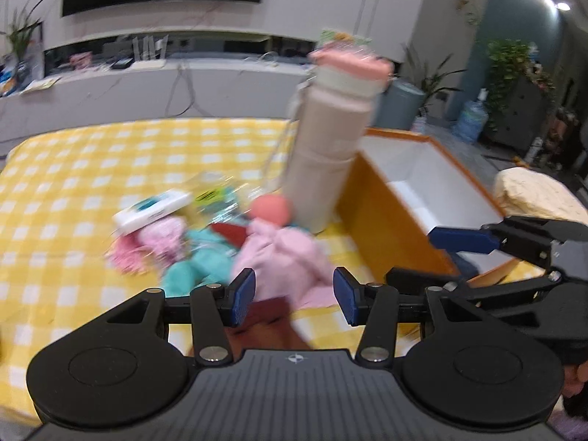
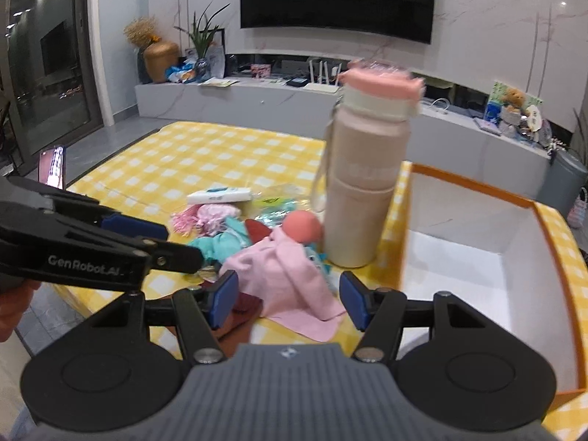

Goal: Organize soft objects
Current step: 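Return both tools to the pile and grasp the dark red cloth with the left gripper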

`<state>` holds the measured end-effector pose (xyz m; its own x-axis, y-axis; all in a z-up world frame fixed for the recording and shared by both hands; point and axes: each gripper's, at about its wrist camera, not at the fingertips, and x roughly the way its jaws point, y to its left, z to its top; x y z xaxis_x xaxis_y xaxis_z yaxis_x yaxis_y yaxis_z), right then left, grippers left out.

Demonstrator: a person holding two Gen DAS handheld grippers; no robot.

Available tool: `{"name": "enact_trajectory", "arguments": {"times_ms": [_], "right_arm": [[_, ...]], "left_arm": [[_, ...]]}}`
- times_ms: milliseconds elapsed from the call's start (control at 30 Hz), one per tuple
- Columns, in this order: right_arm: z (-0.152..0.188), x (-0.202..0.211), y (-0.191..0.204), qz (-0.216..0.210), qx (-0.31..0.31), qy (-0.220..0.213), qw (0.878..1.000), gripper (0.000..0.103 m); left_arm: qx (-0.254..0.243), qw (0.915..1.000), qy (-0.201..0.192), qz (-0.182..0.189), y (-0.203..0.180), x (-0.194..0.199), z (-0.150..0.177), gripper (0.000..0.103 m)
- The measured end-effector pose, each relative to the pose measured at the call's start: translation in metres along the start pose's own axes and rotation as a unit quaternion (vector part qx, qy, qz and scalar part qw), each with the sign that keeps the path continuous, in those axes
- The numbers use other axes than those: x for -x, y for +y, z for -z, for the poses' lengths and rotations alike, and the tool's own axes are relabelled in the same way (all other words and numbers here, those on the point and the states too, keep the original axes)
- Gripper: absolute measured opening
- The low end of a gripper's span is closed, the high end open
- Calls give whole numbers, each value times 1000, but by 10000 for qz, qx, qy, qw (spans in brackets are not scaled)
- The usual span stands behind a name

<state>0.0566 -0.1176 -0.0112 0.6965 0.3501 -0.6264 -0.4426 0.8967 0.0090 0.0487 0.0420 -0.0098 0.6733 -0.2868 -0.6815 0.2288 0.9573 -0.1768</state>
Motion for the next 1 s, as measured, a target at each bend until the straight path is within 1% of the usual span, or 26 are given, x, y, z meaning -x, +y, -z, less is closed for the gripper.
{"name": "enact_trajectory", "arguments": {"times_ms": [100, 167, 233, 333, 367, 433, 567, 600, 733, 800, 833, 867, 1000], "right_arm": [[1, -22, 6, 23, 89, 188, 9998, 59], [5, -34, 9, 15, 132, 315, 9994, 55], [7, -46, 11, -29, 182, 439, 9989, 53], [13, -62, 14, -85, 271, 625, 9976, 50], [17, -64, 14, -78, 285, 681, 9972, 49], [22, -74, 13, -118, 288, 814, 9962, 48], [35, -93, 19, -277, 344, 1094, 9930, 36], [38, -95, 21, -297, 379, 1146, 9922, 36], [43, -104, 27, -485, 393, 1244, 9903, 35], [45, -107, 28, -539, 411, 1298, 9892, 31], [46, -109, 29, -561, 422, 1347, 9884, 25], [47, -112, 29, -579, 421, 1421, 9873, 21], [49, -114, 32, -603, 470, 1402, 9872, 19]], "left_arm": [[38, 9998, 183, -90, 18, -6, 10, 58], [30, 9994, 315, -131, 26, -12, 19, 61], [-11, 9988, 440, -192, 32, -23, 26, 68], [-84, 9979, 596, -248, 36, -39, 38, 75], [-92, 9975, 651, -244, 36, -44, 41, 75], [-20, 9962, 776, -402, 39, -53, 47, 76], [210, 9940, 910, -570, 49, -65, 56, 78], [269, 9931, 953, -620, 51, -68, 56, 79], [209, 9935, 921, -636, 53, -68, 57, 82], [137, 9934, 931, -657, 51, -68, 57, 82], [77, 9933, 925, -694, 49, -68, 57, 79], [29, 9933, 923, -697, 47, -70, 57, 79], [114, 9933, 930, -683, 44, -69, 56, 78]]}}
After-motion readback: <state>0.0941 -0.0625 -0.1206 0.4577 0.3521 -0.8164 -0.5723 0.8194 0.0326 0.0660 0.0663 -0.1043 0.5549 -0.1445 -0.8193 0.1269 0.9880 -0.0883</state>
